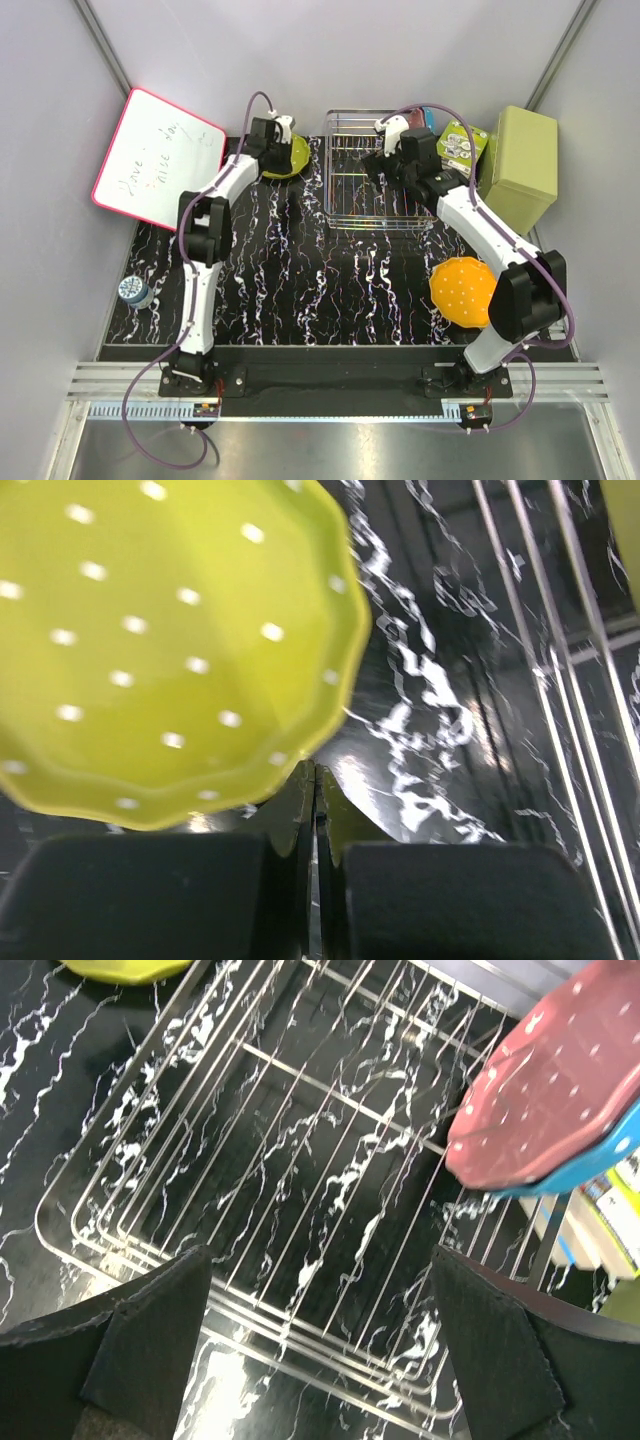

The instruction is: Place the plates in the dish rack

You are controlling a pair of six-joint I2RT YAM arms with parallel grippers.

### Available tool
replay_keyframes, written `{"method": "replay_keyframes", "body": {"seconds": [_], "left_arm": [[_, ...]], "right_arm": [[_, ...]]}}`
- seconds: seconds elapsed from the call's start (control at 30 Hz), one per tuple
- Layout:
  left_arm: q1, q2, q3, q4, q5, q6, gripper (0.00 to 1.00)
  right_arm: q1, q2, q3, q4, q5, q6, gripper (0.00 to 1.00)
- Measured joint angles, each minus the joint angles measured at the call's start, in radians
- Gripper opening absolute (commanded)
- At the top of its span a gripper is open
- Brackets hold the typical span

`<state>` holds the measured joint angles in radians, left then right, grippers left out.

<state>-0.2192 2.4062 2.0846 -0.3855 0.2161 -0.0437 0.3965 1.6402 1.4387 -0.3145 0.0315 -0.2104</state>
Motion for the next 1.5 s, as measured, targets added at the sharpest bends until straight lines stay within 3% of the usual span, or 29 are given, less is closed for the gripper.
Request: {"method": "replay_keyframes", "body": {"seconds": [0.3,0.37,0.47,0.5,0.53,0.63,0.8,1.13,1.27,1.5], "left_arm": [[-0.013,0.008,-0.007,-0.074,-0.044,0.002,0.00],[-0.006,0.018,0.010,-0.076,-0.057,0.002,0.06],[0.001,0.025,0.030,-0.068,-0.071,0.008,0.27],[0.003,0.029,0.037,-0.061,-0.075,0.009,0.42],[0.004,0.032,0.044,-0.054,-0.079,0.010,0.69],[0.005,0.048,0.068,-0.059,-0.088,-0.002,0.99],[0.017,0.114,0.170,-0.124,-0.055,-0.053,0.99],[0.072,0.136,0.166,-0.141,0.028,-0.144,0.99],[0.075,0.074,0.059,-0.131,0.068,-0.148,0.99],[0.037,-0.164,-0.295,-0.186,0.096,-0.117,0.99]], "right_arm": [[0.000,-0.085,-0.064,-0.005,-0.052,0.051,0.97],[0.000,-0.100,-0.083,-0.006,-0.057,0.059,0.97],[0.000,-0.106,-0.106,-0.006,-0.066,0.071,0.98],[0.000,-0.106,-0.113,-0.006,-0.071,0.077,0.98],[0.000,-0.106,-0.119,-0.008,-0.075,0.081,0.98],[0.000,-0.106,-0.125,-0.016,-0.078,0.091,0.98],[0.000,-0.106,-0.125,-0.018,-0.079,0.105,0.99],[0.000,-0.102,-0.125,-0.026,-0.079,0.122,0.99],[0.000,-0.088,-0.124,-0.028,-0.079,0.123,1.00],[0.000,-0.047,-0.124,-0.032,-0.106,0.127,0.99]]}}
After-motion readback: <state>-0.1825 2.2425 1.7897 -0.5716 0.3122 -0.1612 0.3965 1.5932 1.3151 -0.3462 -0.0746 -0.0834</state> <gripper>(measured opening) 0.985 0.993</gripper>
